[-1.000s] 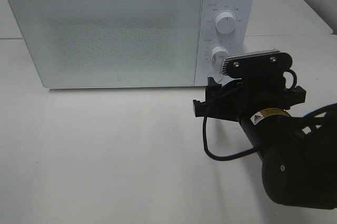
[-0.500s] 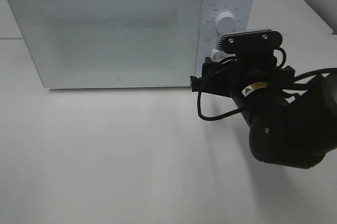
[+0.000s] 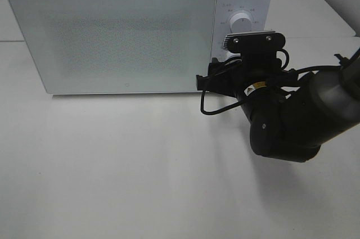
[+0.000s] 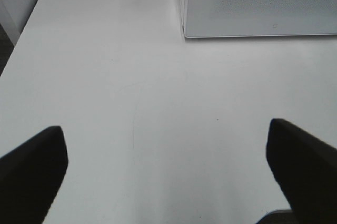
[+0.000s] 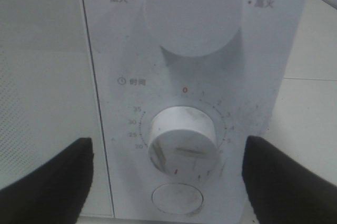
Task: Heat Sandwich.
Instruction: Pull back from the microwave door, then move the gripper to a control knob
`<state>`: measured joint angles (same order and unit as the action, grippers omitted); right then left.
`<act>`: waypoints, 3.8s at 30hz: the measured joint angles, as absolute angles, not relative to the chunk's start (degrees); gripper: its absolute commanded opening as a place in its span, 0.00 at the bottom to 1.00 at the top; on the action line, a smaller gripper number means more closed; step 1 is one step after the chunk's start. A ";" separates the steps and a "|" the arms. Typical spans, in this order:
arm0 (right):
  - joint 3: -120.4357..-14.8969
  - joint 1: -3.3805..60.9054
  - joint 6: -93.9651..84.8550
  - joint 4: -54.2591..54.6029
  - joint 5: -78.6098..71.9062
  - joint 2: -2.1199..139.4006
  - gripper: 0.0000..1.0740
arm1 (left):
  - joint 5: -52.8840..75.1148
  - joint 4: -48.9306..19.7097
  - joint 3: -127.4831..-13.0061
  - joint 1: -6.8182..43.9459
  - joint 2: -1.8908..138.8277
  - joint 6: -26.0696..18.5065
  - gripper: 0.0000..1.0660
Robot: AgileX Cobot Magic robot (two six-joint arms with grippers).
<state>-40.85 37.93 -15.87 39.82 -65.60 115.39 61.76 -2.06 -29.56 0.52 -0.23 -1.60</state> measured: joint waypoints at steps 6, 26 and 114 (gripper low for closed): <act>-42.97 36.55 -15.87 39.48 -65.26 117.11 0.70 | 61.76 -2.06 -29.56 0.52 -0.23 -1.60 0.92; -43.83 36.33 -15.81 39.59 -65.55 117.97 0.27 | 61.76 -2.06 -29.56 0.52 -0.23 -1.60 0.92; -43.66 35.98 74.14 38.62 -67.72 118.72 0.23 | 61.76 -2.01 -29.56 0.52 -0.23 -1.60 0.92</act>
<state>-43.66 35.98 74.14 38.62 -67.72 118.72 61.76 -2.01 -29.56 0.52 -0.23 -1.60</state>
